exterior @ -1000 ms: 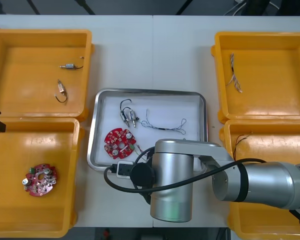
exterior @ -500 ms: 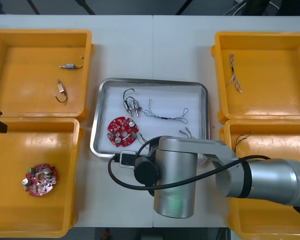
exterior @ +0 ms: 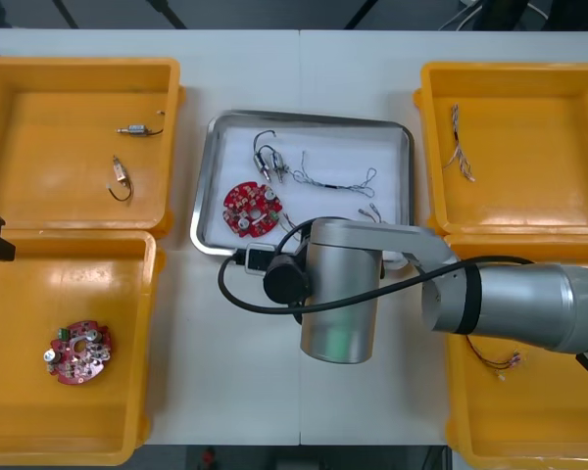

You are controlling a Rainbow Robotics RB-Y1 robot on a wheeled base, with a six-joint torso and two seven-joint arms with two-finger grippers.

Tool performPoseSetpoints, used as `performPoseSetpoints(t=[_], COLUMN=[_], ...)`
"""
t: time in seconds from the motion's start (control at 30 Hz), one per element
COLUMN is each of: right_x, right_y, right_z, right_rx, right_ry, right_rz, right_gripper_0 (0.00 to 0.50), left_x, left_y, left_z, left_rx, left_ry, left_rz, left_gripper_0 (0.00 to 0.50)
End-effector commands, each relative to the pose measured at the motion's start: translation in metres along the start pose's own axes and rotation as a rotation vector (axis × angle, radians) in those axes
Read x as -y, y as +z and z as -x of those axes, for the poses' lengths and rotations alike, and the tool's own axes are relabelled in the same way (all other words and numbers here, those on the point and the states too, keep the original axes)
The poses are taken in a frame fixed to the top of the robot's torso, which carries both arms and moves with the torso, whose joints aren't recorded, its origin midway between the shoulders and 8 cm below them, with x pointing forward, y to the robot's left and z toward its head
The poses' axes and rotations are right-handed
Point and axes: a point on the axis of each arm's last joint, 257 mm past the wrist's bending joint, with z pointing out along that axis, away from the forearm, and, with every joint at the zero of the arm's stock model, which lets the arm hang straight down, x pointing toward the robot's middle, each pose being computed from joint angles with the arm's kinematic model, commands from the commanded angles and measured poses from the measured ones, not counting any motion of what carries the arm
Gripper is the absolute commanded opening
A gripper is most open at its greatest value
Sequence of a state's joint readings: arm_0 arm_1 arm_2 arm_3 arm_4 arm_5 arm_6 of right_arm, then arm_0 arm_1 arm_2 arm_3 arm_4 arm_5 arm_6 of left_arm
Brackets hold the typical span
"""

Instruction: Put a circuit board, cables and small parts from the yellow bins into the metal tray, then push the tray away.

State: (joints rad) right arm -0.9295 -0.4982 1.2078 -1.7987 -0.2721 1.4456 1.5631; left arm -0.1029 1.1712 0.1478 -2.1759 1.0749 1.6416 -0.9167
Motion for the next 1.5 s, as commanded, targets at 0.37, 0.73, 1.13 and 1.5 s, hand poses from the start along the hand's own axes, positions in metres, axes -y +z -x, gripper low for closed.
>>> performPoseSetpoints(t=[0.37,0.73,1.13,1.5], right_x=[0.069,0.1,0.145,0.167], right_y=[0.013,0.024,0.032,0.031], right_z=[-0.003,-0.005,0.005,0.027], right_rx=[-0.04,-0.057,-0.066,-0.017], right_ry=[-0.179,-0.135,-0.098,-0.092], right_rz=[-0.12,-0.156,-0.211,-0.248], right_gripper_0=[0.0,0.0,0.0,0.0], left_x=[-0.01,-0.01,-0.01,-0.01], left_y=[-0.009,-0.009,-0.009,-0.009], left_z=[-0.002,-0.002,-0.002,-0.002], left_rx=[0.001,0.001,0.001,0.001], left_ry=[0.045,0.045,0.045,0.045], left_rz=[0.039,0.039,0.039,0.039], left_gripper_0=[0.5,0.5,0.5,0.5])
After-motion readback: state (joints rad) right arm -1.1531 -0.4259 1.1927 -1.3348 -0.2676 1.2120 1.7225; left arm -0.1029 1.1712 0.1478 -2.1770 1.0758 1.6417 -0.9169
